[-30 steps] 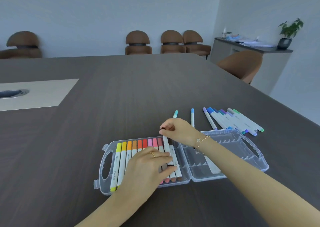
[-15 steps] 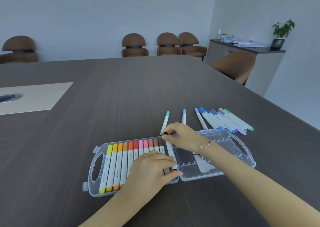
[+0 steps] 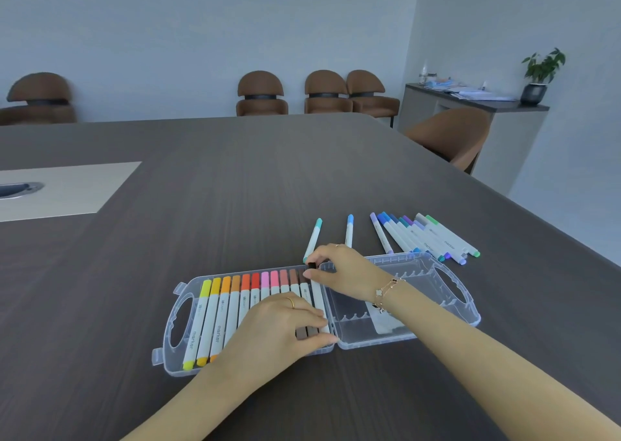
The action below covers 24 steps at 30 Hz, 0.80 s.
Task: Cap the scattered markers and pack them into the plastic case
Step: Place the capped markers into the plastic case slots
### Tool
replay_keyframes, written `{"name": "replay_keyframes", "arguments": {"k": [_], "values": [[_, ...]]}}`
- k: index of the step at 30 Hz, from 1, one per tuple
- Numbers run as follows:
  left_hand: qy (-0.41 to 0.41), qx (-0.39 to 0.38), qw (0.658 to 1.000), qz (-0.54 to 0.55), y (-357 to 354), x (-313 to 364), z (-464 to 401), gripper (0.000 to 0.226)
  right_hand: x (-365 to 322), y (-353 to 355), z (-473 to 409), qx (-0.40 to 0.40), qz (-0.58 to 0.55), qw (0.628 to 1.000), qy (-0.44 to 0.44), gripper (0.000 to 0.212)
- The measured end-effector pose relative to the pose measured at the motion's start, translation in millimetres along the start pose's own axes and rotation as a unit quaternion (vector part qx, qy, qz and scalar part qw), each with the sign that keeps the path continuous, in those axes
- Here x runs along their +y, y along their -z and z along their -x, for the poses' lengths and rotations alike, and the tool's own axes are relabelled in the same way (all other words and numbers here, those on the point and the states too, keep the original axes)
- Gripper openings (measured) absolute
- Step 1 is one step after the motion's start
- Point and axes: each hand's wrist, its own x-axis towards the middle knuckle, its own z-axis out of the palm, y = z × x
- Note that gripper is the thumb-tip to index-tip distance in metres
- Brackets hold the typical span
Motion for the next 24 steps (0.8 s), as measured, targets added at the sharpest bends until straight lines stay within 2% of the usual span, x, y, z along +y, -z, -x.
{"name": "replay_keyframes", "arguments": {"k": [4, 9, 17, 24], "values": [[0.011, -0.019, 1.000, 0.013, -0.4, -1.0, 1.6, 0.066, -1.9, -0.7, 2.6, 0.002, 0.022, 1.000, 0.001, 0.034], [0.016, -0.034, 0.999, 0.025, 1.9, 2.3, -0.4, 0.038, -1.2, -2.3, 6.2, 0.007, 0.038, 0.999, 0.004, 0.039], [0.028, -0.072, 0.997, 0.024, 4.5, 2.5, -3.1, 0.044, 1.6, -4.5, 7.2, 0.007, 0.044, 0.999, 0.011, 0.039], [0.031, -0.059, 0.998, 0.013, 2.3, 2.3, -3.0, 0.041, 0.2, -3.2, 7.5, -0.005, 0.050, 0.999, 0.012, 0.039]]}}
